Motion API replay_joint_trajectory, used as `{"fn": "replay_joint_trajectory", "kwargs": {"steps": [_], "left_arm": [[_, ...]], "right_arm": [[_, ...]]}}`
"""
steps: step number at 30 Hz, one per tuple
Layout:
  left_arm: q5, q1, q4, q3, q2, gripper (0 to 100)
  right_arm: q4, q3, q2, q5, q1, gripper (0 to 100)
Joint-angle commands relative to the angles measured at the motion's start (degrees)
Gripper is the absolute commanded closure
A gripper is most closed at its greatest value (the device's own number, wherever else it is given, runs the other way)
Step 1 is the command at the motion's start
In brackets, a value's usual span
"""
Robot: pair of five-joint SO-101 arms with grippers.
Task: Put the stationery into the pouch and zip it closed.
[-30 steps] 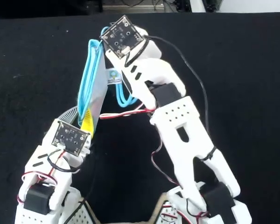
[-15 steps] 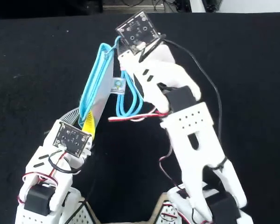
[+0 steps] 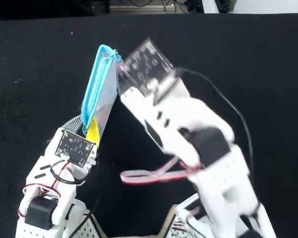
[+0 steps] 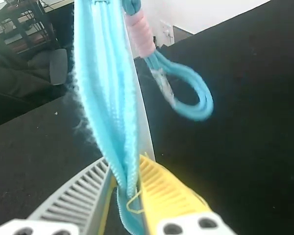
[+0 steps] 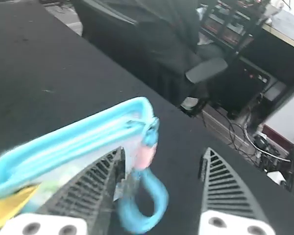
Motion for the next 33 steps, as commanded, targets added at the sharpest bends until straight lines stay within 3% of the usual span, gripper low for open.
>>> {"fn": "replay_joint_trajectory", "kwargs": {"steps": [1, 4, 8, 14, 18, 28, 33], "left_arm": [[0.00, 0.04, 1.49, 0.57, 0.35, 97], [0.00, -0.40, 0.88, 0.40, 0.35, 97], [0.09, -0.57, -1.67, 0.40, 0.35, 97], [3.43, -5.14, -9.93, 0.40, 0.35, 97], [6.59, -8.40, -15.12, 0.48, 0.35, 97], [6.07, -13.49, -26.37, -0.92, 0.53, 97], [0.79, -13.49, -30.86, -0.48, 0.97, 97]], "right_arm": [[8.09, -3.47, -9.01, -0.44, -3.52, 75.5], [13.27, -3.03, -13.14, -0.18, -3.34, 75.5], [14.95, 5.67, -17.71, -0.26, 5.63, 76.7], [8.44, 24.84, -25.19, -0.35, 14.33, 99.3], [2.73, 36.62, -31.08, -0.35, 18.02, 96.7], [-13.80, 59.91, -39.96, -0.35, 21.80, 96.4], [-17.58, 64.22, -40.75, -0.44, 23.65, 96.3]]}}
